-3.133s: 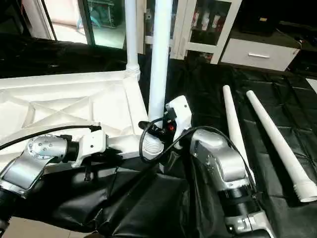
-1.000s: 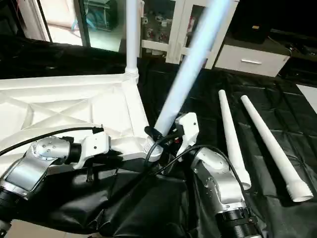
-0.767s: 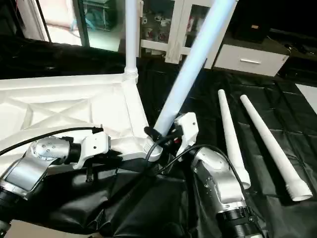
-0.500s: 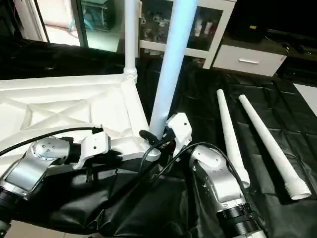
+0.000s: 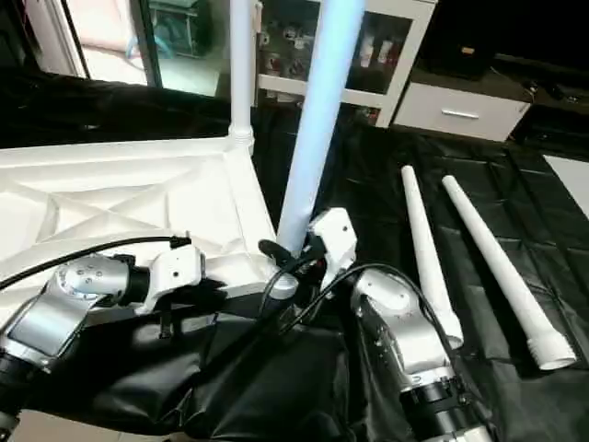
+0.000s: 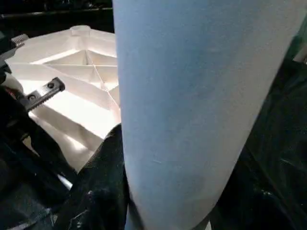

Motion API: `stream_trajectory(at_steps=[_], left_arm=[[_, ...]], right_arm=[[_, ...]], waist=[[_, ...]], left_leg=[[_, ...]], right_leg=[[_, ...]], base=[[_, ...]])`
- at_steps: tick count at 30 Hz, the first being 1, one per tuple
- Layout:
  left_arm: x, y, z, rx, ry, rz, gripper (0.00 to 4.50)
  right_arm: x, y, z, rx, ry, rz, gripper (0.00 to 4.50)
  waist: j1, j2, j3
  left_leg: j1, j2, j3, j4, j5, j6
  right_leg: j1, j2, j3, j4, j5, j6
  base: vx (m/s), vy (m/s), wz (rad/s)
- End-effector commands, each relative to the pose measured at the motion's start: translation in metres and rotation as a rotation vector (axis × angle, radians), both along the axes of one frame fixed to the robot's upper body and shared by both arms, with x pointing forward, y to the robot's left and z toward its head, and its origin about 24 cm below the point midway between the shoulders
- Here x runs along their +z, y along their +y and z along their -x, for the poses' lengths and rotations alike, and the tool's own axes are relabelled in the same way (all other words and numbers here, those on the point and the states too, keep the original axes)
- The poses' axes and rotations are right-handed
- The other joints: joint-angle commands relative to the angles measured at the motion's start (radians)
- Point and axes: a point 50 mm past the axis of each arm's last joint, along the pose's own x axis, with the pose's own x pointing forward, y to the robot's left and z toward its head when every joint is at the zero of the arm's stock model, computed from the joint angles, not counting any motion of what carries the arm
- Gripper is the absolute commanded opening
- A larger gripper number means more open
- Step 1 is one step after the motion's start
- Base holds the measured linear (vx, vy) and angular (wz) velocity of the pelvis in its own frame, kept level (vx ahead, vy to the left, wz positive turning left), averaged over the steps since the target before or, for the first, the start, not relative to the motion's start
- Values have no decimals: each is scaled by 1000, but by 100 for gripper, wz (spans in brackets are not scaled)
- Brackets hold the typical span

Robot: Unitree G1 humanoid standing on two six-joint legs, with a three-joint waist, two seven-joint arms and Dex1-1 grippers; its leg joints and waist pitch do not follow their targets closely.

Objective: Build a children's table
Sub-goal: Insert table leg to table base

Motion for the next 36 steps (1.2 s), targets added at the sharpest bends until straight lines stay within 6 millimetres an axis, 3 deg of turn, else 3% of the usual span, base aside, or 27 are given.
stream_trajectory(at_steps=[1,2,3,11,17,22,31,36], left_arm=[[-21,4,12,0,100,-25,2],[-21,4,13,-2,101,-27,2],[-21,4,13,-5,102,-30,2],[-20,5,12,-16,104,-43,2],[-20,5,12,-17,100,-49,2],[-21,5,13,-16,98,-48,2],[-20,2,13,-9,85,-30,2],[-19,1,12,-9,84,-29,2]], right_arm=[[-81,-37,27,-168,424,149,186],[-83,-38,28,-166,432,161,186],[-83,-39,28,-150,442,180,186],[-61,-51,10,-35,431,270,186],[-49,-54,5,10,406,281,186],[-47,-51,6,41,378,307,186],[-55,-38,12,-19,284,289,186],[-56,-38,14,-53,271,255,186]], waist=[[-6,15,8],[-6,15,7],[-6,21,7],[-7,17,6],[-1,16,-2],[-1,11,-4],[-2,12,-5],[-4,13,0]], left_leg=[[9,82,-50,-108,-527,-20],[7,81,-49,-108,-523,-22],[7,81,-49,-109,-524,-26],[11,79,-49,-105,-537,-25],[6,82,-35,-101,-424,-18],[4,82,-32,-99,-386,-14],[3,82,-35,-100,-402,-18],[7,80,-43,-103,-476,-21]], right_leg=[[-22,-76,52,-96,-621,-60],[-20,-74,51,-94,-603,-64],[-20,-74,51,-94,-595,-66],[-19,-74,49,-96,-625,-63],[-8,-68,49,-80,-445,-115],[-1,-71,48,-76,-424,-132],[1,-72,47,-78,-457,-120],[-7,-75,48,-88,-574,-86]], base=[[0,0,0],[0,0,0],[0,0,0],[0,0,0],[0,0,0],[0,0,0],[0,0,0],[0,0,0]])
